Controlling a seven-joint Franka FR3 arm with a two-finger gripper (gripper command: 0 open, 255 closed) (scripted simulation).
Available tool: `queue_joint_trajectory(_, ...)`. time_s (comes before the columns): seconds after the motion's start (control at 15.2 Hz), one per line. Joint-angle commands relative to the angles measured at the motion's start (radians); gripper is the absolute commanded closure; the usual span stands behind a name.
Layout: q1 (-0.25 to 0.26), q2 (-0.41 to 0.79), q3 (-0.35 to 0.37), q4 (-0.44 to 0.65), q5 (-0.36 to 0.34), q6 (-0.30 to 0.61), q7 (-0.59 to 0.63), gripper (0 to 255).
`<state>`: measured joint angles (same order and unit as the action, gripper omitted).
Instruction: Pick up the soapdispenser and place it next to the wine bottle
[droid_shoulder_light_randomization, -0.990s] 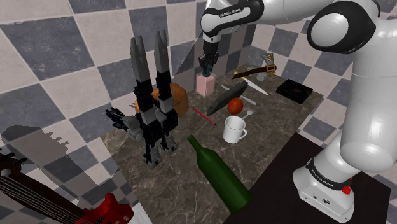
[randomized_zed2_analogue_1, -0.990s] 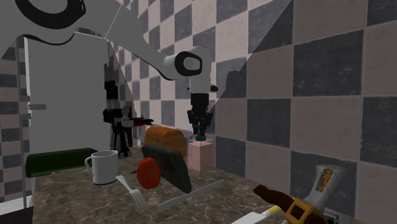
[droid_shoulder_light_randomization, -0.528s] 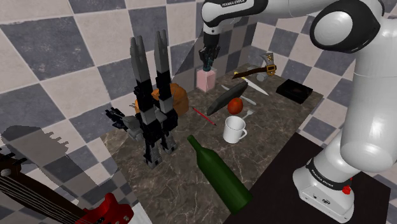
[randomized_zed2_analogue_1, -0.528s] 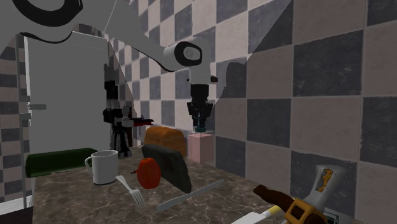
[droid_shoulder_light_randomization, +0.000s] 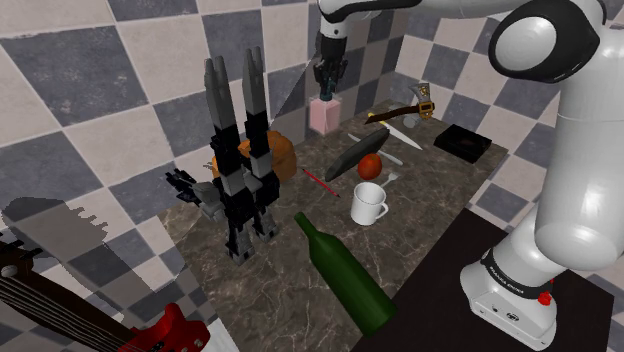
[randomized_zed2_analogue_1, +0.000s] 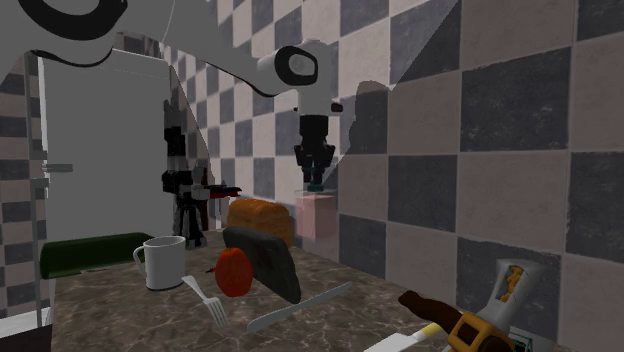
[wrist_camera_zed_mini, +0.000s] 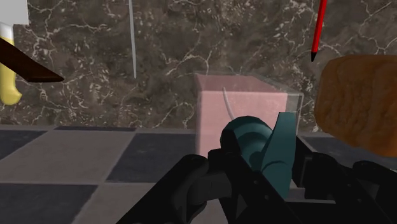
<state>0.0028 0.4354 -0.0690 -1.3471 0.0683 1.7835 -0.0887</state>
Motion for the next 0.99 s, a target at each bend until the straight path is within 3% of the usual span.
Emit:
queue_joint_trajectory(0.0,0.000,-0.001,0.000,0.023,0.000,-0.024,0.002,255)
queue_joint_trajectory(0.79,-0.006,0.031,0.000,0.236,0.000,-0.205,0.009,255)
queue_joint_trajectory(0.92,0.010,-0.005,0.004,0.184,-0.003,-0.188,0.025,255)
